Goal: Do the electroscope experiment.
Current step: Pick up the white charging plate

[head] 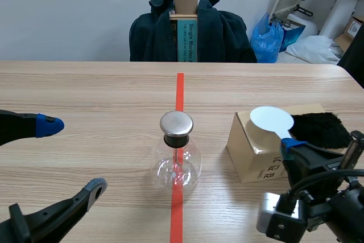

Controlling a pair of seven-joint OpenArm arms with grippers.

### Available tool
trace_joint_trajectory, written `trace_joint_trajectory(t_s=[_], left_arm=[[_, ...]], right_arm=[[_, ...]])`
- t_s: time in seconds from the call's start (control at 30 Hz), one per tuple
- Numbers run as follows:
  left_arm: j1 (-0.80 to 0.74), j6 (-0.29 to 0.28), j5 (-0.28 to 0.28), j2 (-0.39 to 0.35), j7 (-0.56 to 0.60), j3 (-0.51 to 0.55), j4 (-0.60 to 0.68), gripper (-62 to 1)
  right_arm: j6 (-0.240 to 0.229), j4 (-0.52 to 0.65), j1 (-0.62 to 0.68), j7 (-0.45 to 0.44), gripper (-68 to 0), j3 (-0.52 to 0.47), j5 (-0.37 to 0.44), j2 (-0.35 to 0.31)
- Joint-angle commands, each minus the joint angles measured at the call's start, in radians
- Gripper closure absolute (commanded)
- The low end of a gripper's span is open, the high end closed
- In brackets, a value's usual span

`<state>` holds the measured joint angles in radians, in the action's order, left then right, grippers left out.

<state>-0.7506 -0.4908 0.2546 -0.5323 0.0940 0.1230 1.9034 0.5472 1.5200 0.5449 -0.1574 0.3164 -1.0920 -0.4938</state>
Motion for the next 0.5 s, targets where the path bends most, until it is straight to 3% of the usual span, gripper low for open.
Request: trace_joint_trajectory(t_s=[0.0, 0.23, 0.47], left_arm=[[0.000, 0.001, 0.010, 0.000, 0.013, -0.001, 0.022, -62.3], [0.000, 0.001, 0.010, 0.000, 0.014, -0.001, 0.022, -62.3], [0.000, 0.001, 0.010, 0.000, 0.014, -0.001, 0.022, -62.3]], right_arm=[[0.041, 0.011, 0.008, -0.016, -0.6, -0.026, 0.004, -0.025], [0.236, 0.036, 0.040, -0.076, -0.6, -0.050, 0.050, -0.055], [0.236, 0.117, 0.040, -0.077, -0.7, -0.066, 0.148, -0.115]])
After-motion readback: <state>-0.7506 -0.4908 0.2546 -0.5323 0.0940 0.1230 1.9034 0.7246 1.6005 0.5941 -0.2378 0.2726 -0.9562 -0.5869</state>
